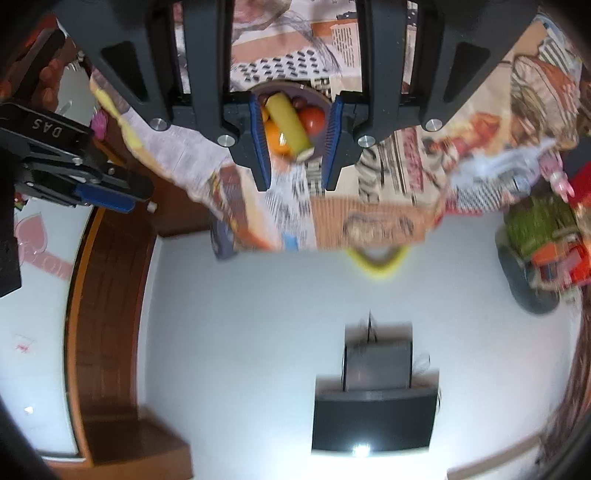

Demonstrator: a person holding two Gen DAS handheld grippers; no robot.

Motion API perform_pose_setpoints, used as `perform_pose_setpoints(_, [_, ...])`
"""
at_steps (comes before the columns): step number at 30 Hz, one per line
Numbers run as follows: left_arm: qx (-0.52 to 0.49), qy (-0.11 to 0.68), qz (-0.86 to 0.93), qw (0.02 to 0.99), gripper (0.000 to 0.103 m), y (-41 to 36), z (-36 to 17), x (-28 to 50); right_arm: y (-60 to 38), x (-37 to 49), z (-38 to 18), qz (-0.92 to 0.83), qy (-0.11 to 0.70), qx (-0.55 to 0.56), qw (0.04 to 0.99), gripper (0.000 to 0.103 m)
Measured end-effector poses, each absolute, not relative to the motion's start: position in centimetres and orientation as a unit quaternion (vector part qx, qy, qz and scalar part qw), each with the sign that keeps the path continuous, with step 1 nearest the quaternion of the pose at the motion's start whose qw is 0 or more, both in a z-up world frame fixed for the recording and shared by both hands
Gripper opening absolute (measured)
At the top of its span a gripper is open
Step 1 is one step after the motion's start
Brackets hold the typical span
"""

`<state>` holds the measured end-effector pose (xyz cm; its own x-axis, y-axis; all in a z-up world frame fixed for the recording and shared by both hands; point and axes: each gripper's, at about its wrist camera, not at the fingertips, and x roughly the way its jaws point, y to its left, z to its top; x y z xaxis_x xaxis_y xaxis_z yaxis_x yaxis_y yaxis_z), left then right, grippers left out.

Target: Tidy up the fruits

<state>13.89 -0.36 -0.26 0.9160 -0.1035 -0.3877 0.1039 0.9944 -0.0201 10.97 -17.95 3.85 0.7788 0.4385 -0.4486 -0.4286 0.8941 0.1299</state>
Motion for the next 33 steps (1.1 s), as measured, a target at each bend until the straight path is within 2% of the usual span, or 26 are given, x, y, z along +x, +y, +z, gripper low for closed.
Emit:
perform_pose_setpoints(6, [0.009, 0.139, -0.064, 0.988, 0.031, -1.5, 3.6, 8.6, -19.1, 7.1, 6.6, 0.228, 0.181, 0.029, 0.956, 0.037])
perform_pose_setpoints(8, [0.009, 0.127, -0.068, 0.990, 0.042, -1.8, 4.3, 7.3, -19.6, 6.1, 7.1, 0.225, 0.167, 0.041, 0.959, 0.038])
perform_pose_setpoints(11, [0.009, 0.115, -0.069, 0.991, 0.052, -2.2, 4.7, 5.9, -20.1, 5.1, 7.3, 0.219, 0.153, 0.049, 0.962, 0.046])
perform_pose_setpoints(14, [0.007, 0.111, -0.069, 0.991, 0.058, -2.4, 5.0, 4.7, -20.0, 4.2, 7.4, 0.210, 0.142, 0.046, 0.966, 0.054])
perform_pose_setpoints(16, [0.010, 0.109, -0.068, 0.992, 0.061, -2.5, 5.0, 4.2, -19.9, 3.7, 7.4, 0.205, 0.135, 0.038, 0.969, 0.065])
perform_pose_setpoints(22, [0.012, 0.106, -0.059, 0.993, 0.073, -2.5, 4.9, 3.2, -19.7, 2.9, 7.5, 0.185, 0.116, 0.031, 0.975, 0.086])
perform_pose_setpoints(24, [0.011, 0.105, -0.055, 0.993, 0.079, -2.4, 4.8, 3.1, -19.6, 2.8, 7.5, 0.180, 0.112, 0.030, 0.977, 0.091])
perform_pose_setpoints(26, [0.007, 0.103, -0.052, 0.993, 0.093, -2.5, 4.6, 3.0, -19.5, 2.4, 7.6, 0.172, 0.106, 0.026, 0.979, 0.098])
perform_pose_setpoints(27, [0.005, 0.099, -0.049, 0.994, 0.094, -2.5, 4.6, 2.9, -19.4, 2.3, 7.5, 0.170, 0.103, 0.025, 0.980, 0.102])
perform_pose_setpoints(33, [0.003, 0.097, -0.043, 0.994, 0.099, -2.5, 4.5, 2.6, -19.5, 1.7, 7.5, 0.166, 0.101, 0.021, 0.981, 0.103])
